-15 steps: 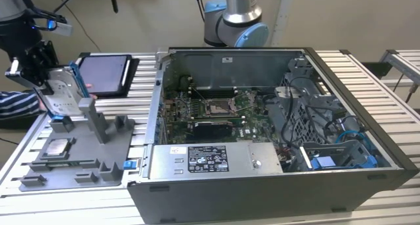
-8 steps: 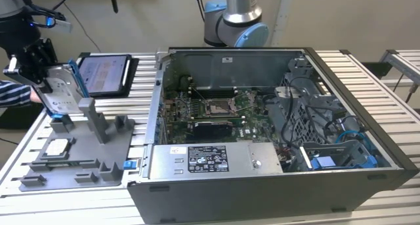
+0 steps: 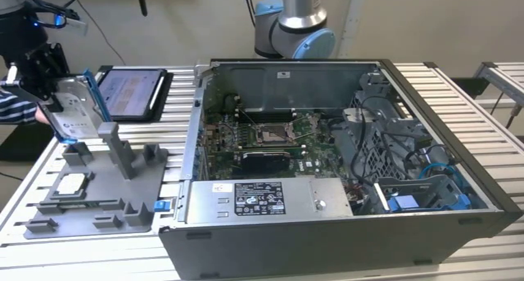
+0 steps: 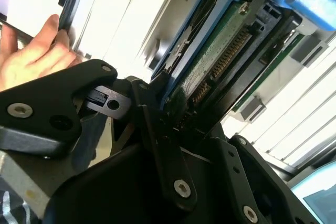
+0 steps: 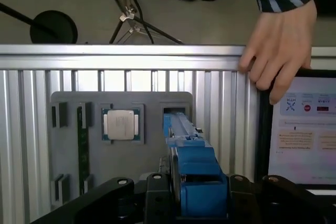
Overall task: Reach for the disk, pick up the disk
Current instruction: 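Pick up the disk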
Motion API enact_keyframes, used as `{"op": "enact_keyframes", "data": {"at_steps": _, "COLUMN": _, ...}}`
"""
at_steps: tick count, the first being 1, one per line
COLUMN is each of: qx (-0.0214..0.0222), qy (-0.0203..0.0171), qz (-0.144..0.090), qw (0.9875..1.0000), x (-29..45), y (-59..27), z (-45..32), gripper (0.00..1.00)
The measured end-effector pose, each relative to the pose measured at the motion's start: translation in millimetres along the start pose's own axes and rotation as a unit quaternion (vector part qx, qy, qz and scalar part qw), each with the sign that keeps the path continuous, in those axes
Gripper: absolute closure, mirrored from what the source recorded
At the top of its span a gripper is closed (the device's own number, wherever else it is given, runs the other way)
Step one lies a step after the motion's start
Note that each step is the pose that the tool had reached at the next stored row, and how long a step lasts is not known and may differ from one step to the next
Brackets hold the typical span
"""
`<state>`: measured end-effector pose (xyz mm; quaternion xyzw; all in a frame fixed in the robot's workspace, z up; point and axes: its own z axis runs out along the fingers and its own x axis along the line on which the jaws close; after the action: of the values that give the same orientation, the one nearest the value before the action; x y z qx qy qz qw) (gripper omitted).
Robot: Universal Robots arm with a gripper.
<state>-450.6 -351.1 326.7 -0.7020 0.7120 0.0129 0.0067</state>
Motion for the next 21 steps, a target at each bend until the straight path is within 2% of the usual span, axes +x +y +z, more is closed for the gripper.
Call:
{"op": "enact_keyframes", "data": {"at_steps": 10, "qx": 0.0, "qy": 0.0, "qz": 0.0, "qw": 1.0, "x": -0.4, "y": 0.1, "z": -12.8, "gripper": 1.0}}
{"op": "enact_keyframes", "data": {"at_steps": 21, "qx": -0.0001, "qy": 0.0, "qz": 0.0, "qw": 1.0, "x": -1.0, "y": 0.3, "z": -37.3, "gripper": 1.0}}
